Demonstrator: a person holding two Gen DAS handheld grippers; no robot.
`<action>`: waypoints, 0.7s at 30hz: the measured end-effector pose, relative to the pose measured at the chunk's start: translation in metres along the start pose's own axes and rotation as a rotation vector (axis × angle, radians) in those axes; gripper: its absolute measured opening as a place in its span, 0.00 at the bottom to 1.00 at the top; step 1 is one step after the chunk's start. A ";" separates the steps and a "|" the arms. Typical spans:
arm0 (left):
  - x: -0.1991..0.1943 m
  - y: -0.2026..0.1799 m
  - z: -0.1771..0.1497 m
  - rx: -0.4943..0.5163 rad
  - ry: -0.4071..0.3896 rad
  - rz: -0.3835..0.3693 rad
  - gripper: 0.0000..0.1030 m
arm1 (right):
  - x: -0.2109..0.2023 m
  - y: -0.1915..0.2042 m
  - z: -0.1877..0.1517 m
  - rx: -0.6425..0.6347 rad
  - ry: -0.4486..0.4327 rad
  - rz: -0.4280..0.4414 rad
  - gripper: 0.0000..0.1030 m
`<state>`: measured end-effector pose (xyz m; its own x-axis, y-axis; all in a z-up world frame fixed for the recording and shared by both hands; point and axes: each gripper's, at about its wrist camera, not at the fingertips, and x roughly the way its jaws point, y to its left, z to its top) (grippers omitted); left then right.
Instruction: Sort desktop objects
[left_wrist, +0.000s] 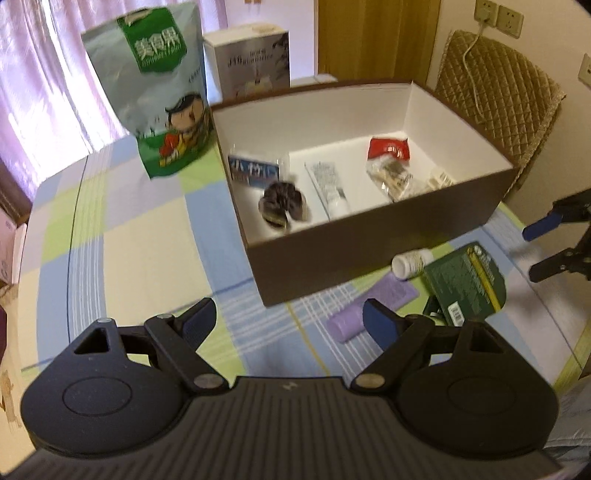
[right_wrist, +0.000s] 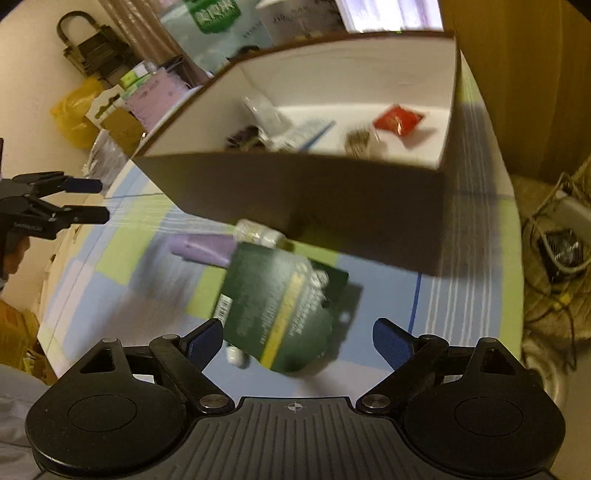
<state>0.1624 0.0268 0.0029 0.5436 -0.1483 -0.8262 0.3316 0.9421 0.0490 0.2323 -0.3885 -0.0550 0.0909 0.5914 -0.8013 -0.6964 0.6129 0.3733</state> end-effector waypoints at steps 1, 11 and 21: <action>0.003 -0.001 -0.002 -0.001 0.012 -0.002 0.82 | 0.003 0.001 -0.001 -0.007 0.000 0.004 0.91; 0.026 -0.009 -0.015 -0.017 0.073 -0.042 0.82 | 0.029 -0.042 0.011 0.212 -0.093 0.133 0.76; 0.023 -0.002 -0.015 -0.047 0.073 -0.030 0.82 | 0.020 -0.057 0.008 0.240 -0.176 0.331 0.09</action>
<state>0.1624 0.0264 -0.0246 0.4756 -0.1564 -0.8656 0.3097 0.9508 -0.0017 0.2794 -0.4082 -0.0886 0.0250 0.8438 -0.5361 -0.5248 0.4675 0.7113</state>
